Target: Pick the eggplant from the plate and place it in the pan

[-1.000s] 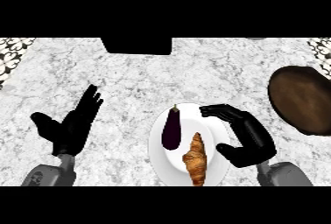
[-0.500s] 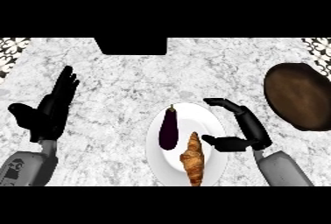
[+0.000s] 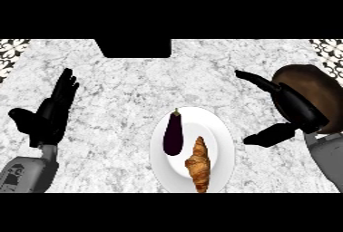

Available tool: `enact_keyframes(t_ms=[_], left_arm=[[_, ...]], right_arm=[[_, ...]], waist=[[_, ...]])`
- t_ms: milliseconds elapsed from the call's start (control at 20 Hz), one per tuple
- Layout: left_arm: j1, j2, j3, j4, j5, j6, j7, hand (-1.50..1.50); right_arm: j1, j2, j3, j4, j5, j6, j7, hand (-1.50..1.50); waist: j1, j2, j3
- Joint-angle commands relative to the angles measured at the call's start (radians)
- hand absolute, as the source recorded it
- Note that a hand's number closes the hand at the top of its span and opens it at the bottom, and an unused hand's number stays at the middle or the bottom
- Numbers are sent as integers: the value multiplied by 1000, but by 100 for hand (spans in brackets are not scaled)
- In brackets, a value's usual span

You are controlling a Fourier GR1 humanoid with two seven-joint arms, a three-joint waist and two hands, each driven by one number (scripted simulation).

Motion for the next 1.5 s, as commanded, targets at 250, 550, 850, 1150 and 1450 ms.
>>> enact_keyframes(t_ms=[250, 550, 850, 1150, 1450], left_arm=[[-52, -32, 36, 90, -21, -25, -37, 0], [-51, -49, 39, 20, -60, -15, 37, 0], [-19, -63, 22, -34, -71, -21, 55, 0], [-27, -56, 89, 48, -72, -84, 7, 0], [-55, -98, 89, 82, -118, -75, -14, 0]], right_arm=[[-260, 36, 13, -111, 25, 170, 415, -150], [-332, 155, -4, -71, 111, 212, 470, -150], [-395, 305, 29, -51, 23, 281, 561, -150], [-313, 328, 48, -91, 156, 321, 587, -150], [-306, 418, 38, -30, 246, 307, 646, -150]], waist=[[5, 3, 1], [4, 2, 2], [9, 1, 1], [0, 2, 1], [1, 4, 2]])
